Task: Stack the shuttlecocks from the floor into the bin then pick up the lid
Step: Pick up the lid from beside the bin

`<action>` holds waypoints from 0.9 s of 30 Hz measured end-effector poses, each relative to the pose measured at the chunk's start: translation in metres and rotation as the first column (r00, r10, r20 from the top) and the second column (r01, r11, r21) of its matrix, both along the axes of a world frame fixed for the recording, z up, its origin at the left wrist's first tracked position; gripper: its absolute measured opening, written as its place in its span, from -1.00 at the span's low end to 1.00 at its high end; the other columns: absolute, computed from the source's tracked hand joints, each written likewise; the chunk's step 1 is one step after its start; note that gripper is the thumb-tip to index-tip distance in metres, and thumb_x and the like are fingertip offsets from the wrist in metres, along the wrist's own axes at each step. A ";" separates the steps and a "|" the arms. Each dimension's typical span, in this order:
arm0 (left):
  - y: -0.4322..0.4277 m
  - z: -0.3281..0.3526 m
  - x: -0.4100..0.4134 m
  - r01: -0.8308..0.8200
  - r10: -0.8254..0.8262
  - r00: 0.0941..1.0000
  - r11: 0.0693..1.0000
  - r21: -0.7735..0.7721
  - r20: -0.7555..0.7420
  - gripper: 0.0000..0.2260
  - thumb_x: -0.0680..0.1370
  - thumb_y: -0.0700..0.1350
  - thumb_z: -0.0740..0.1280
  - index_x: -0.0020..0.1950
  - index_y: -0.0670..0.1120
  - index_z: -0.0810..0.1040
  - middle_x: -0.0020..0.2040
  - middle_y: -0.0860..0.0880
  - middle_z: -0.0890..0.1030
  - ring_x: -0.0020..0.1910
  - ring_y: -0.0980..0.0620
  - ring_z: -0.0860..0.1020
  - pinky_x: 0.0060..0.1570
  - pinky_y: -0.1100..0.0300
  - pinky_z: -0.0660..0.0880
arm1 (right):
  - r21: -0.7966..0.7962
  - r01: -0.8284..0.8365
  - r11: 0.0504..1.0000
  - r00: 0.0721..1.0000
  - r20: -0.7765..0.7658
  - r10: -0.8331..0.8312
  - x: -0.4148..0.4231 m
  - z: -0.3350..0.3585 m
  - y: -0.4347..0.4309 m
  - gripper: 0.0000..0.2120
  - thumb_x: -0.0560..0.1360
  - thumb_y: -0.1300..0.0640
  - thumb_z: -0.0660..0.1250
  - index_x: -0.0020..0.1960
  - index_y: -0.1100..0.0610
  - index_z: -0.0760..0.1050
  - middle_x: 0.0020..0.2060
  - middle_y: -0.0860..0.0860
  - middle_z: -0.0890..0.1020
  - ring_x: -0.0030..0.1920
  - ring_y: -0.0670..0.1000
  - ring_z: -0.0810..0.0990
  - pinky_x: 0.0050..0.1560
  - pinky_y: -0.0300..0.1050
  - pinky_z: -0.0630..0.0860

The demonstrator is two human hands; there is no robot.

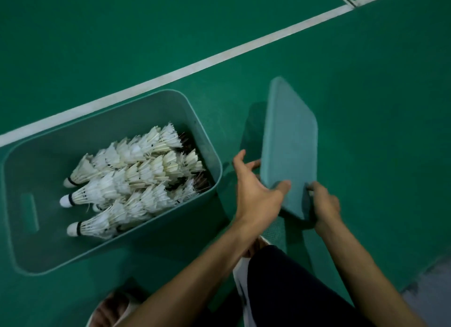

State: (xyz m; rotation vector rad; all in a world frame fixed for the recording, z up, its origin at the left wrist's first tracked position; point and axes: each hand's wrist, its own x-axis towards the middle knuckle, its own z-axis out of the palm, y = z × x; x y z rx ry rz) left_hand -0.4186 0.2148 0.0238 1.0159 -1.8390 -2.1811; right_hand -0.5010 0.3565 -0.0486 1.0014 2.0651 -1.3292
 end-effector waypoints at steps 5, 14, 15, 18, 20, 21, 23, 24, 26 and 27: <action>0.015 0.017 0.022 0.132 -0.152 0.988 0.935 -0.330 -0.036 -0.70 0.46 -0.21 0.46 0.16 0.02 0.56 -0.05 0.06 0.69 -0.07 0.06 0.67 -0.08 0.01 0.65 | -0.532 0.207 0.821 0.969 0.227 -0.097 0.039 0.033 -0.031 -0.74 0.53 0.05 0.19 0.06 0.18 0.54 -0.30 0.09 0.65 -0.32 0.08 0.63 -0.23 -0.11 0.55; -0.086 0.095 0.087 -0.148 0.055 0.947 0.950 -0.277 -0.317 -0.82 0.70 -0.22 0.22 0.28 -0.07 0.33 0.14 -0.04 0.65 0.04 -0.05 0.70 -0.10 -0.07 0.69 | -0.603 -0.019 0.797 0.958 -0.238 -0.158 0.018 0.094 -0.037 -0.88 0.52 -0.04 0.32 0.01 -0.06 0.56 -0.09 -0.05 0.68 -0.06 0.02 0.64 0.01 -0.03 0.54; -0.098 0.105 0.098 -0.168 0.073 0.944 0.946 -0.276 -0.323 -0.81 0.70 -0.22 0.23 0.29 -0.05 0.34 0.13 -0.06 0.66 0.02 -0.04 0.70 -0.11 -0.03 0.69 | -0.613 -0.040 0.789 0.938 -0.295 -0.181 0.010 0.104 -0.038 -0.91 0.54 -0.03 0.31 -0.02 -0.05 0.56 -0.11 -0.07 0.68 -0.09 -0.02 0.65 0.03 -0.04 0.54; -0.137 0.118 0.130 -0.244 0.150 0.935 0.929 -0.277 -0.321 -0.79 0.69 -0.26 0.25 0.29 -0.05 0.45 0.01 0.04 0.71 -0.11 0.11 0.71 -0.21 0.23 0.63 | -0.573 -0.227 0.788 0.926 -0.378 -0.008 -0.011 0.117 -0.048 -0.87 0.62 0.04 0.25 -0.07 -0.05 0.54 -0.23 -0.09 0.65 -0.26 -0.10 0.64 -0.10 -0.14 0.54; -0.162 0.114 0.152 -0.303 0.205 0.934 0.887 -0.349 -0.291 -0.78 0.67 -0.28 0.28 0.29 -0.08 0.53 0.02 0.08 0.72 -0.08 0.16 0.69 -0.16 0.31 0.59 | -0.469 -0.423 0.775 0.872 -0.443 0.208 -0.012 0.120 -0.073 -0.85 0.62 0.17 0.26 -0.02 0.04 0.60 -0.12 -0.04 0.70 -0.19 -0.07 0.67 -0.11 -0.19 0.61; -0.174 0.108 0.164 -0.336 0.242 0.932 0.853 -0.399 -0.268 -0.78 0.67 -0.27 0.29 0.29 -0.08 0.56 0.05 0.08 0.72 -0.03 0.16 0.68 -0.12 0.30 0.58 | -0.381 -0.512 0.770 0.817 -0.493 0.299 -0.007 0.121 -0.090 -0.87 0.59 0.24 0.31 -0.02 0.09 0.62 -0.12 -0.04 0.72 -0.17 -0.07 0.69 -0.12 -0.19 0.62; -0.193 0.090 0.190 -0.410 0.352 0.912 0.762 -0.501 -0.210 -0.79 0.66 -0.19 0.33 0.28 -0.05 0.59 0.09 0.09 0.69 0.02 0.14 0.66 -0.05 0.23 0.60 | -0.191 -0.634 0.750 0.679 -0.601 0.421 0.005 0.119 -0.123 -0.87 0.53 0.30 0.41 -0.03 0.09 0.64 -0.20 -0.10 0.74 -0.19 -0.11 0.68 -0.18 -0.23 0.59; -0.201 0.079 0.203 -0.437 0.414 0.893 0.704 -0.559 -0.176 -0.78 0.65 -0.11 0.33 0.29 -0.03 0.59 0.11 0.08 0.66 0.05 0.10 0.65 0.01 0.13 0.61 | -0.120 -0.675 0.728 0.610 -0.646 0.459 0.011 0.118 -0.138 -0.85 0.51 0.30 0.44 -0.02 0.06 0.65 -0.23 -0.15 0.73 -0.21 -0.15 0.66 -0.20 -0.28 0.56; -0.214 0.061 0.222 -0.447 0.525 0.846 0.602 -0.662 -0.094 -0.70 0.62 0.02 0.28 0.32 -0.01 0.58 0.15 0.03 0.53 0.14 0.00 0.56 0.12 -0.01 0.57 | -0.017 -0.738 0.675 0.493 -0.697 0.521 0.020 0.117 -0.168 -0.85 0.51 0.28 0.47 0.03 0.09 0.67 -0.26 -0.21 0.72 -0.24 -0.22 0.64 -0.19 -0.34 0.54; -0.219 0.052 0.229 -0.439 0.567 0.822 0.571 -0.694 -0.054 -0.67 0.62 0.04 0.26 0.33 -0.04 0.58 0.16 0.01 0.46 0.17 -0.02 0.51 0.13 0.00 0.53 | 0.024 -0.751 0.659 0.455 -0.706 0.543 0.024 0.118 -0.182 -0.84 0.51 0.27 0.47 0.06 0.10 0.67 -0.26 -0.23 0.72 -0.25 -0.24 0.63 -0.18 -0.34 0.55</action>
